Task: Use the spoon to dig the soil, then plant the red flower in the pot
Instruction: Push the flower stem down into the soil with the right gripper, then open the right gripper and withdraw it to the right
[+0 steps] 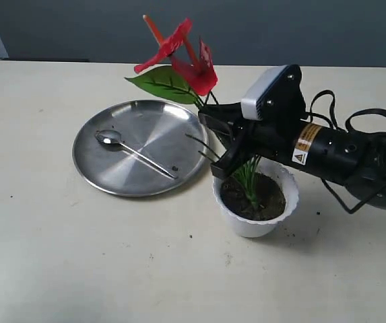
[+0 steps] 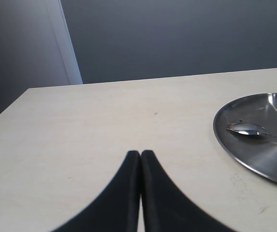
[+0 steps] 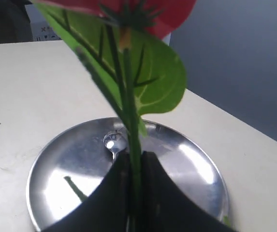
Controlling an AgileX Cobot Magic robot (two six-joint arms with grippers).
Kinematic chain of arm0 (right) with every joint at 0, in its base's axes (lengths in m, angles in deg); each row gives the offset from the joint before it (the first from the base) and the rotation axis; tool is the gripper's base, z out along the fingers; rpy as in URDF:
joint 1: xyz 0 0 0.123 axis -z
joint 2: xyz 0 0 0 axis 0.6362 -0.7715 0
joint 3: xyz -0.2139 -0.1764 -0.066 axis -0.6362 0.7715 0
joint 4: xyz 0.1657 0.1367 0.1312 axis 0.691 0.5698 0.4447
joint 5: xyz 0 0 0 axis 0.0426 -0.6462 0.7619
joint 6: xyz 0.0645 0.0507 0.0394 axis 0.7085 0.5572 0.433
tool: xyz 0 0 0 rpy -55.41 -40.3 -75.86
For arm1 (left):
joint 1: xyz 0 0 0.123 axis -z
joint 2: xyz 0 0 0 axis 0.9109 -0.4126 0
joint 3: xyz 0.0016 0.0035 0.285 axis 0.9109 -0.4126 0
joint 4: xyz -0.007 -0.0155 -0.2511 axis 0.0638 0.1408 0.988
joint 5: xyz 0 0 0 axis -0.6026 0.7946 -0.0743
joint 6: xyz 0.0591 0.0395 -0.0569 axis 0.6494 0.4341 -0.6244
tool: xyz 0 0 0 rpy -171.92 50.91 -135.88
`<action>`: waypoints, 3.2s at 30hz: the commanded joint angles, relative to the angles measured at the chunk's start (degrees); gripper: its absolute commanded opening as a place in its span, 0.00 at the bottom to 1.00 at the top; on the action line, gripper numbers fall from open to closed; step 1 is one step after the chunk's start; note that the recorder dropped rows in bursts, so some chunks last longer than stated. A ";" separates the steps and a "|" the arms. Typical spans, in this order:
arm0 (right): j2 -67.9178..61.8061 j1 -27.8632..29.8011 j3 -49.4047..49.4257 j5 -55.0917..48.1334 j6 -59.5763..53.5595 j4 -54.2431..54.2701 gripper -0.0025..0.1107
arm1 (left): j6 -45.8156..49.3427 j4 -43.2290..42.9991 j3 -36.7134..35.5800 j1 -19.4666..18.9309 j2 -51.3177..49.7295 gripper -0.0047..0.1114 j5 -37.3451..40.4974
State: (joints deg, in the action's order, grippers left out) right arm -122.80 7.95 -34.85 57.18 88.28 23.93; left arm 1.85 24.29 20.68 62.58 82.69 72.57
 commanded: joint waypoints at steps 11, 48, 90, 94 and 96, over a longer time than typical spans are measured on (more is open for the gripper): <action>0.35 0.08 13.33 14.19 -6.87 9.58 0.02 | -0.22 -0.11 0.21 0.36 0.30 0.04 -0.26; 0.13 0.08 14.40 14.19 -6.98 10.09 0.24 | -0.22 -0.11 0.21 0.36 0.30 0.04 -0.26; 53.15 0.08 35.09 14.19 52.48 12.69 0.24 | -0.22 -0.11 0.21 0.36 0.30 0.04 -0.26; 59.09 0.08 35.09 14.19 61.10 16.22 0.24 | -0.22 -0.11 0.21 0.36 0.30 0.04 -0.26; 61.14 0.08 35.09 14.19 61.10 16.33 0.24 | -0.22 -0.11 0.21 0.36 0.30 0.04 -0.26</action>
State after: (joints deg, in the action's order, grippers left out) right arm -64.44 7.95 -0.22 70.97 146.74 39.44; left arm 1.85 24.29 20.68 62.58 82.69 72.57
